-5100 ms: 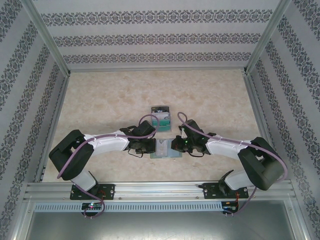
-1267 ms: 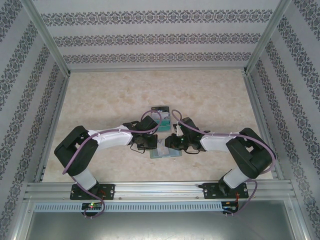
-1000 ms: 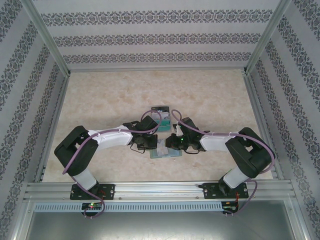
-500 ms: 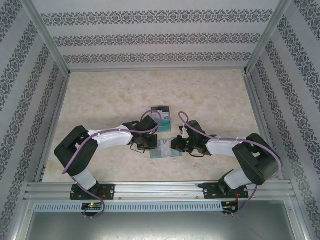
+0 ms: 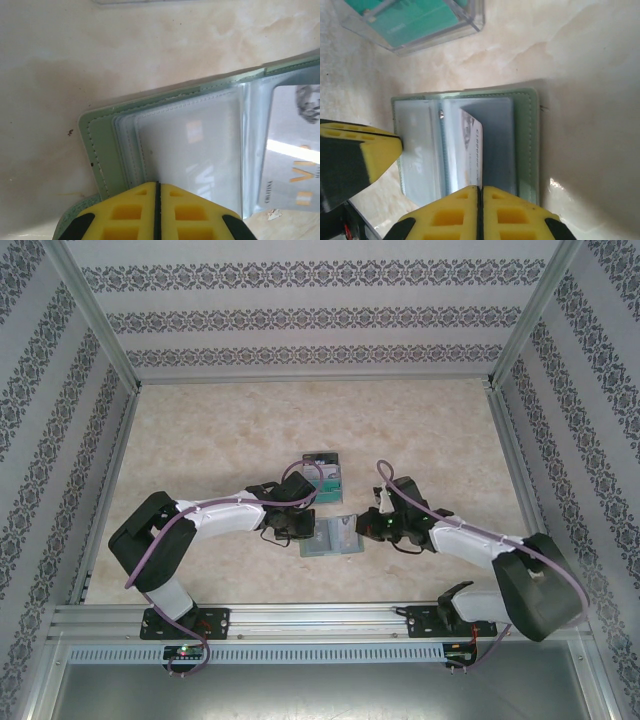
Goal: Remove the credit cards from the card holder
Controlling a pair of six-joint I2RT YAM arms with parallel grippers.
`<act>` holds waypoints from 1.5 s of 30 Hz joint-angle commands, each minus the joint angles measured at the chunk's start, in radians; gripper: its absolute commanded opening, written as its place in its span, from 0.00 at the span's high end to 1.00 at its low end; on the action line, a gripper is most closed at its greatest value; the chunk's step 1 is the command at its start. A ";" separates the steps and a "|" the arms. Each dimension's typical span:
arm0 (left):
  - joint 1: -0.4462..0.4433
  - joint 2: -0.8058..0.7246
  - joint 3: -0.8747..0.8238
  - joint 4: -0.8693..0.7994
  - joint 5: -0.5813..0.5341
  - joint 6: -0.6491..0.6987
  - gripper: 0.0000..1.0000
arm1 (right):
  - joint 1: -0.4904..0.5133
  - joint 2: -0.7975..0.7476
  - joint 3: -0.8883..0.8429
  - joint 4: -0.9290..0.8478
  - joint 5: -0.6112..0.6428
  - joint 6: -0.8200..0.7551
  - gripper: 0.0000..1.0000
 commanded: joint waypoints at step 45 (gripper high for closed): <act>0.163 -0.683 -0.041 -0.258 -0.782 0.058 0.00 | 0.281 0.493 0.915 -0.506 0.665 -1.508 1.00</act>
